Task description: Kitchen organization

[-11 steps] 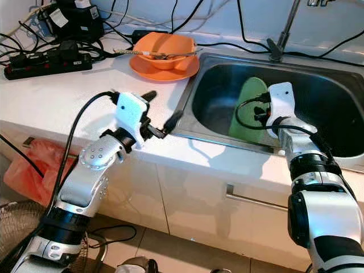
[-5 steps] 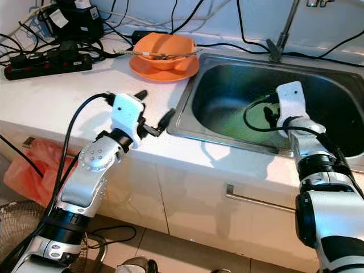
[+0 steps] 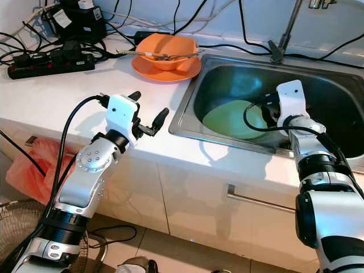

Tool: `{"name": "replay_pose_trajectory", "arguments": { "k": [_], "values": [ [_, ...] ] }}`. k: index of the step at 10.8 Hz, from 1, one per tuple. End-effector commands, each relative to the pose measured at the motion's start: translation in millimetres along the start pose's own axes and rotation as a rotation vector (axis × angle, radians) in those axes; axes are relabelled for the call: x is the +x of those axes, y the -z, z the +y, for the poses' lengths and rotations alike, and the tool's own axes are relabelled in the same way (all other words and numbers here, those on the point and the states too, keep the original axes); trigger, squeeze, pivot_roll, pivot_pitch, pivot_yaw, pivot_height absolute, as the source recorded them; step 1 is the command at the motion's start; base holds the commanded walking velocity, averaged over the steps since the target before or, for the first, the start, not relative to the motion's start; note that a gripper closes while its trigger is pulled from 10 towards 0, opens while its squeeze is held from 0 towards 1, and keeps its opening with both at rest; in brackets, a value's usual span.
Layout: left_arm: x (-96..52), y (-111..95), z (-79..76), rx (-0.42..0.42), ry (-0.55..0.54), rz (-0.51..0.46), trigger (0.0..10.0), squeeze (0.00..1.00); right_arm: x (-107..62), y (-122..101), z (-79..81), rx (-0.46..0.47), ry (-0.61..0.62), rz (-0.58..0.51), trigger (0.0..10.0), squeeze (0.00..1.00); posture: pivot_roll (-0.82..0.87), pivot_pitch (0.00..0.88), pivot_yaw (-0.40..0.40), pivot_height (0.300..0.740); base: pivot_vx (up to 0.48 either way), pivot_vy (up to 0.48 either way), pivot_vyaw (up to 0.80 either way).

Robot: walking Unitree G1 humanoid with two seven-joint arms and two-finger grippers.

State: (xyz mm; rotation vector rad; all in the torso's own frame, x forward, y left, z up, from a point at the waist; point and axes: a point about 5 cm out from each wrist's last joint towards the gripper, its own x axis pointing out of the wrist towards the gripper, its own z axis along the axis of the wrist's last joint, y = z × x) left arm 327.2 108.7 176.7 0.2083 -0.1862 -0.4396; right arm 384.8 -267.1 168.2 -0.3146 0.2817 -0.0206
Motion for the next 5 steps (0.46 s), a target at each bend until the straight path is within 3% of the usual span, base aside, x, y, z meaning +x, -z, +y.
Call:
{"name": "replay_pose_trajectory", "arguments": {
  "k": [1,3,4,5],
  "values": [
    [0.4,-1,4.6,0.004,-0.021,-0.006,10.0,0.93,-0.4,-12,-4.7,0.01,0.01,-0.042,10.0,1.0,0.21,0.0,0.007,0.74,0.0,0.0,0.0],
    [-1.7,-6,15.7,-0.029,-0.12,-0.041,10.0,0.96,0.3,-24,11.1,0.095,-0.012,-0.118,10.0,0.98,0.2,0.0,0.019,0.74,0.0,0.0,0.0],
    [-3.0,-9,19.6,-0.019,-0.17,-0.061,10.0,0.96,-1.4,-28,21.2,0.129,-0.012,-0.161,10.0,0.0,0.19,0.0,0.024,0.74,0.0,0.0,0.0],
    [-5.3,-10,23.7,-0.008,-0.234,-0.076,10.0,0.94,-7.0,-32,35.7,0.164,-0.023,-0.251,10.0,0.0,0.18,0.0,0.033,0.74,0.0,0.0,0.0]
  ]
}}
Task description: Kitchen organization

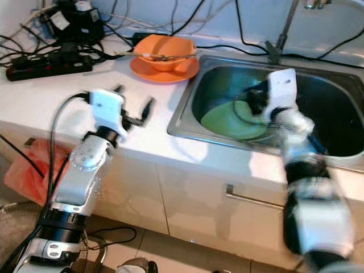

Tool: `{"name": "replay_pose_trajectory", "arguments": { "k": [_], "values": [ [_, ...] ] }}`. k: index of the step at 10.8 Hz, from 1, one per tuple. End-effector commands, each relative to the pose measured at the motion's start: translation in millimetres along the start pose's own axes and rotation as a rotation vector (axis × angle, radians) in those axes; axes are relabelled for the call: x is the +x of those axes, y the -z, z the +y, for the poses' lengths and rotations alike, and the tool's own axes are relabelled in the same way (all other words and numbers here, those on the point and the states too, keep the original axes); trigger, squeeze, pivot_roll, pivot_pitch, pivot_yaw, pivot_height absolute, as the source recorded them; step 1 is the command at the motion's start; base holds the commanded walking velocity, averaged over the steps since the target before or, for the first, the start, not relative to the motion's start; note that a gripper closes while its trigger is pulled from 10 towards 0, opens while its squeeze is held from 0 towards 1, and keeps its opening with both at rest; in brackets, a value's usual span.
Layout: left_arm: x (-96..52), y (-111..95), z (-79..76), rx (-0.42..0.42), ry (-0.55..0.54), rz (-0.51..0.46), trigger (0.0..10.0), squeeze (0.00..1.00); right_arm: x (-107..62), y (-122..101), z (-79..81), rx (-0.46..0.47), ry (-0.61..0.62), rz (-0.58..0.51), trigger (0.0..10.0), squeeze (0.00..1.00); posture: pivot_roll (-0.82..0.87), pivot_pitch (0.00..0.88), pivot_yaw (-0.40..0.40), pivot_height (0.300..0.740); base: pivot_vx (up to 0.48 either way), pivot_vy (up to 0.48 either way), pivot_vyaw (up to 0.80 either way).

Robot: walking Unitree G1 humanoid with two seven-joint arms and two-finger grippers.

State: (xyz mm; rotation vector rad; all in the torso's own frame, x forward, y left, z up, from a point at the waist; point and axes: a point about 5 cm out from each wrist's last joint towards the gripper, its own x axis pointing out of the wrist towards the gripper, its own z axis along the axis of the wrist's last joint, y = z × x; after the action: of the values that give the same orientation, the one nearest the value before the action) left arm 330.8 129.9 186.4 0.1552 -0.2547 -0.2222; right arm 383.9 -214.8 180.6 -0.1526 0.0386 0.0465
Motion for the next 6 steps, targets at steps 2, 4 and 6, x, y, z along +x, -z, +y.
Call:
{"name": "replay_pose_trajectory", "arguments": {
  "k": [2,4,6],
  "values": [
    [0.2,-6,5.1,0.065,-0.054,-0.054,10.0,0.95,-8.9,-8,10.9,0.046,-0.012,-0.113,10.0,0.0,0.17,0.0,0.04,0.74,0.0,0.0,0.0],
    [-1.8,-4,9.2,0.123,-0.087,-0.03,10.0,0.95,-22.4,-8,32.6,0.041,-0.053,-0.186,10.0,0.0,0.15,0.0,0.052,0.74,0.0,0.0,0.0],
    [-6.8,-3,-2.3,0.109,-0.069,-0.026,10.0,0.95,-37.8,-3,46.6,0.039,-0.06,-0.217,10.0,0.0,0.16,0.0,0.058,0.74,0.0,0.0,0.0]
  ]
}}
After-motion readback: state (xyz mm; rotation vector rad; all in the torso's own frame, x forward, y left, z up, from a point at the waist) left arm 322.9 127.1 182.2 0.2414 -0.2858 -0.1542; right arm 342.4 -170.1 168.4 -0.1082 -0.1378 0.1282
